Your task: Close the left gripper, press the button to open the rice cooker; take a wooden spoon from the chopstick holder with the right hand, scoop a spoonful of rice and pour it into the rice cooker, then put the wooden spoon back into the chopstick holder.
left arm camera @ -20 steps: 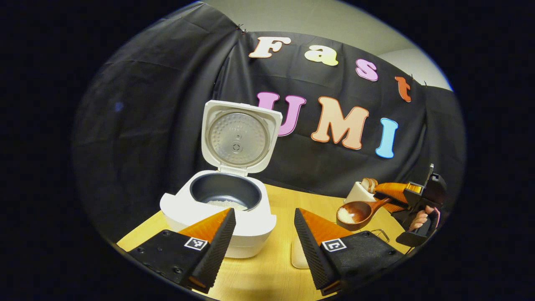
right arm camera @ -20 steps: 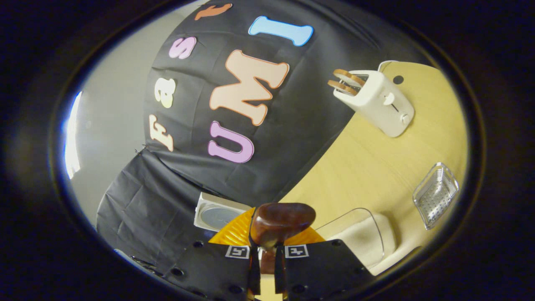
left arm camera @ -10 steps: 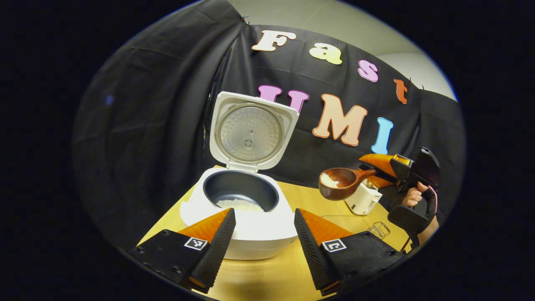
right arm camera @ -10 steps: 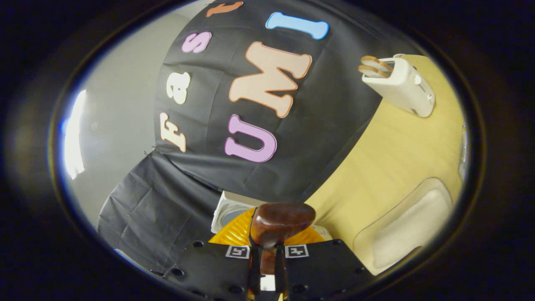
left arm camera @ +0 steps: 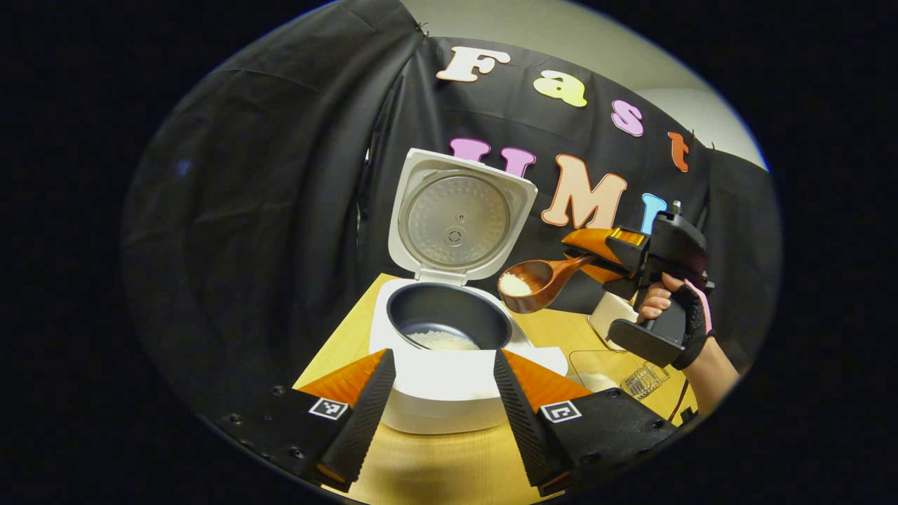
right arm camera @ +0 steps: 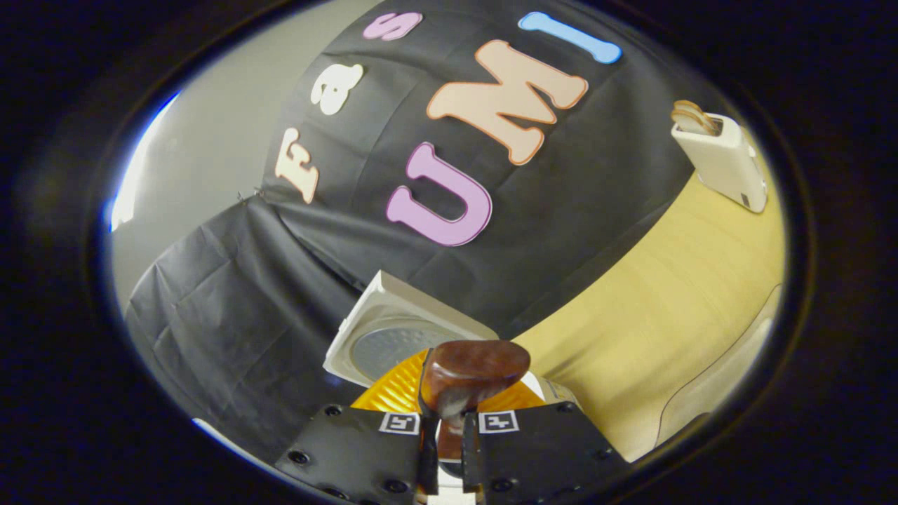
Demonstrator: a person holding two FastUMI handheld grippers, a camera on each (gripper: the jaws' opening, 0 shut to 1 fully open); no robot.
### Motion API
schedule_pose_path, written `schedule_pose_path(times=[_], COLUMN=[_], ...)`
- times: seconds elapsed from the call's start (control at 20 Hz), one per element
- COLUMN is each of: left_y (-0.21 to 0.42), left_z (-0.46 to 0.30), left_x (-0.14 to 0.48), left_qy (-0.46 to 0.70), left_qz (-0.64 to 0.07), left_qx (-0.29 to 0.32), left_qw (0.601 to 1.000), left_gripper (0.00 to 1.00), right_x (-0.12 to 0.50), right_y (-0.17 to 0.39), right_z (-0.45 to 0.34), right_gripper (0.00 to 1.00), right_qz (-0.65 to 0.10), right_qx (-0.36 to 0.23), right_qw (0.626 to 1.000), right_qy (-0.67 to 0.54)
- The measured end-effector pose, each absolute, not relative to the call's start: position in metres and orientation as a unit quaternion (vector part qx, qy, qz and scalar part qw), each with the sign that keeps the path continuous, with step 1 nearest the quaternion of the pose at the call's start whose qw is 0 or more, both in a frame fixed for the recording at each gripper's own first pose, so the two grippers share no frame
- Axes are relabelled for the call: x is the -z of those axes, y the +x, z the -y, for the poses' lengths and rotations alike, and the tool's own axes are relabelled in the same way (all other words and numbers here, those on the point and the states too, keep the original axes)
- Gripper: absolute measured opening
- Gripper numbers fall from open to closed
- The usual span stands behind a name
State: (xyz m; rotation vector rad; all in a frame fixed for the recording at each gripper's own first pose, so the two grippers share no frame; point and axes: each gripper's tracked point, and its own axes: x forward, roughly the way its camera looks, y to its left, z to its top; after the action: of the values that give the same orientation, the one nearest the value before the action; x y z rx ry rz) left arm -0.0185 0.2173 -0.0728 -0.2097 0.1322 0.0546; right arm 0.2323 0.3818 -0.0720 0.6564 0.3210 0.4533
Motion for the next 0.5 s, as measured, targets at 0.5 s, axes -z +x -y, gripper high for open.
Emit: schedule_pose_path(times=[0.5], left_y=[-0.026], left_z=[-0.231], left_x=[0.074], left_qy=[-0.087], left_qz=[-0.067], left_qx=[-0.020], left_qw=[0.994], left_gripper=[0.83], right_x=[0.077], right_y=[0.210], right_z=[-0.447], right_gripper=[0.16], right_qz=[-0.065], right_qx=[-0.238], right_qw=[0.969], right_qy=[0.022])
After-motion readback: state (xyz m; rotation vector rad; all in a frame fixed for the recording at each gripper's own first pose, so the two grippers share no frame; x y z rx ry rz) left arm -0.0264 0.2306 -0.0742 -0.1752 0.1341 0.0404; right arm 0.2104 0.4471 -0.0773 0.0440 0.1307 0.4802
